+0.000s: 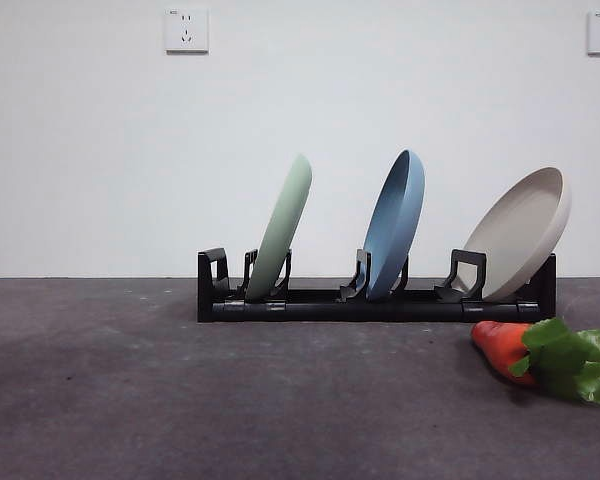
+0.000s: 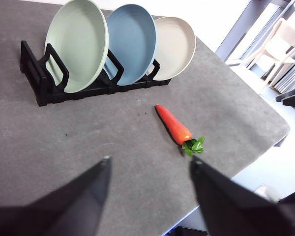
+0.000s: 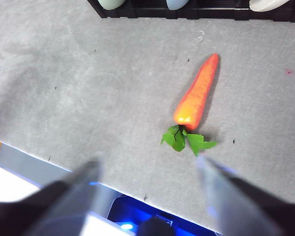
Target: Take the green plate from the plate rack,put the plate on the table,take the carrot from the table,put the carrot in the plate
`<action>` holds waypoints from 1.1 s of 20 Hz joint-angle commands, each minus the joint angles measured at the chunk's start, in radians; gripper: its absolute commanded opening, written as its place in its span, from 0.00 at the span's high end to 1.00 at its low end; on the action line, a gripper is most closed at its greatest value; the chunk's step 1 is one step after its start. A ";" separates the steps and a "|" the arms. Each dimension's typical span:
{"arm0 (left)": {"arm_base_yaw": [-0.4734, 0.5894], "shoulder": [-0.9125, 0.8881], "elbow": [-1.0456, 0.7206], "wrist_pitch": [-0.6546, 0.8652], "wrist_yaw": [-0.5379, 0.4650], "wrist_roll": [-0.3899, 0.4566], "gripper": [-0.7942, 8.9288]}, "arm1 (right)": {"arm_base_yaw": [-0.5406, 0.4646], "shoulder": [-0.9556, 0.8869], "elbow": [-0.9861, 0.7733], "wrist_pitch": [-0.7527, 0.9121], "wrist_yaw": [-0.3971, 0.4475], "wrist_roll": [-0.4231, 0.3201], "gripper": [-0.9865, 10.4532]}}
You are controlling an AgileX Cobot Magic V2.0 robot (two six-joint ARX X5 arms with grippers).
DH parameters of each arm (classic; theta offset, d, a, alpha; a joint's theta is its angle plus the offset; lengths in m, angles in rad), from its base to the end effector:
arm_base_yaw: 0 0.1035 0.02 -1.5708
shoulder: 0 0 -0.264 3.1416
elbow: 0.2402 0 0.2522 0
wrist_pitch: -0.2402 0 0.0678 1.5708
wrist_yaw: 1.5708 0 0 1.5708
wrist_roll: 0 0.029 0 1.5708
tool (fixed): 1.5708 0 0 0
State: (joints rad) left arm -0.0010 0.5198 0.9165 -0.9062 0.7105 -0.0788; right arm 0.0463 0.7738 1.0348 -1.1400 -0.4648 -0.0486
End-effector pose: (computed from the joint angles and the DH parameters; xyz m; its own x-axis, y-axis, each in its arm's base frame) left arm 0.0720 -0.0190 0.3408 0.6611 -0.6529 -0.3697 0.5300 0.7552 -0.3858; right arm 0.1114 0.0182 0.3370 0.5489 0.4742 -0.6884 -0.3640 0.8770 0.3138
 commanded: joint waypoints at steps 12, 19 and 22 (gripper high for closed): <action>-0.122 0.340 0.030 0.437 0.038 -0.105 0.27 | 0.003 0.010 0.003 0.001 -0.007 0.006 0.39; -0.307 0.776 0.255 0.637 -0.148 -0.118 0.27 | 0.003 0.014 0.003 0.001 -0.007 0.008 0.39; -0.360 0.946 0.381 0.682 -0.232 -0.097 0.27 | 0.003 0.014 0.003 0.001 -0.007 0.014 0.39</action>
State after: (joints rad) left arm -0.3565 1.4509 1.2934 -0.2348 0.4816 -0.1940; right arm 0.0463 0.7876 1.0348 -1.1412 -0.4709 -0.0410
